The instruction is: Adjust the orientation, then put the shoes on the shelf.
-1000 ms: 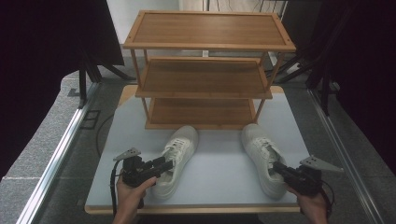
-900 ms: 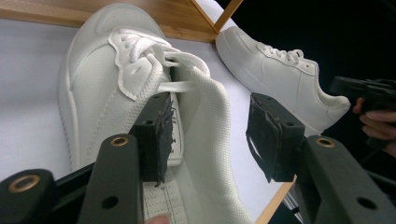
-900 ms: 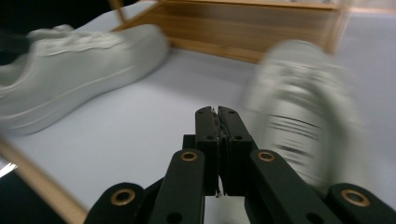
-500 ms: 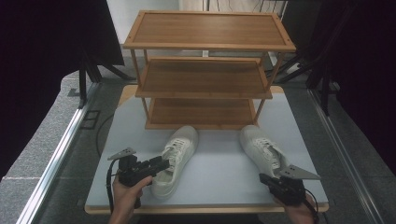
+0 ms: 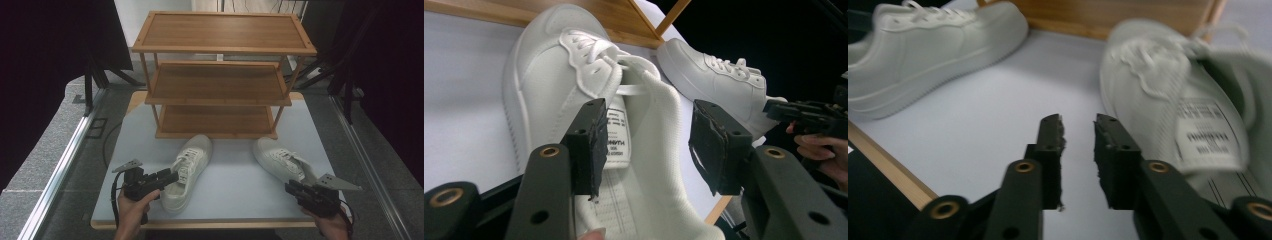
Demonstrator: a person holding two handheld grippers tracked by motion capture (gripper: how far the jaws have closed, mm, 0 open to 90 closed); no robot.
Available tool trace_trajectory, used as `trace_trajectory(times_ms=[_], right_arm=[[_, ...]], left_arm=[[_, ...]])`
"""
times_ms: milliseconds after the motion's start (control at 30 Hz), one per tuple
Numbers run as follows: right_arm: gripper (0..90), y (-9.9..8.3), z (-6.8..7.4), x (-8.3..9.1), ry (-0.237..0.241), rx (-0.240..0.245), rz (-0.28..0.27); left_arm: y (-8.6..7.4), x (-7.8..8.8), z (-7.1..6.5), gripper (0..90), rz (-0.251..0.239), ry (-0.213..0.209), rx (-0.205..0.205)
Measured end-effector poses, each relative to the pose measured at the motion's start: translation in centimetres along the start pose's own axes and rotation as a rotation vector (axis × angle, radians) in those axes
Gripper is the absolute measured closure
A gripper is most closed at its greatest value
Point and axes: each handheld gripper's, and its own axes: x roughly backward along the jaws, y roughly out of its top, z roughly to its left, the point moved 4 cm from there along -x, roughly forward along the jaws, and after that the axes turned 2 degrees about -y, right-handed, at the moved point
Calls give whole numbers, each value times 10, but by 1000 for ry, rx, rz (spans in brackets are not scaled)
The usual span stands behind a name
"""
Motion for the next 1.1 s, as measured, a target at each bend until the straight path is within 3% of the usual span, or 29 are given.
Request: trace_trajectory(times_ms=[167,267,367,467,667,700,767,867,967,1100], right_arm=[[581,4,5,-2,-8,21,-12],[502,9,6,3,-23,39,-51],[472,17,3,10,-47,55,-77],[449,22,0,13,-64,60,-86],[390,44,-24,19,-79,86,-125],[390,44,-24,19,-79,86,-125],[378,50,-43,18,-94,82,-114],[372,52,-55,16,-111,96,-96],[369,51,-67,13,-107,90,-83],[359,47,-80,4,-59,82,-59]], left_arm=[[1,8,-3,484,-20,22,-2],[5,10,-6,478,-28,34,-30],[8,11,-9,467,-31,70,-69],[8,12,-9,465,-31,82,-79],[21,22,-8,457,-52,118,-107],[21,22,-8,452,-52,118,-107],[28,20,-12,438,-46,111,-123],[30,16,-16,434,-30,122,-150],[28,11,-19,428,-14,138,-176],[26,2,-13,423,6,184,-183]])
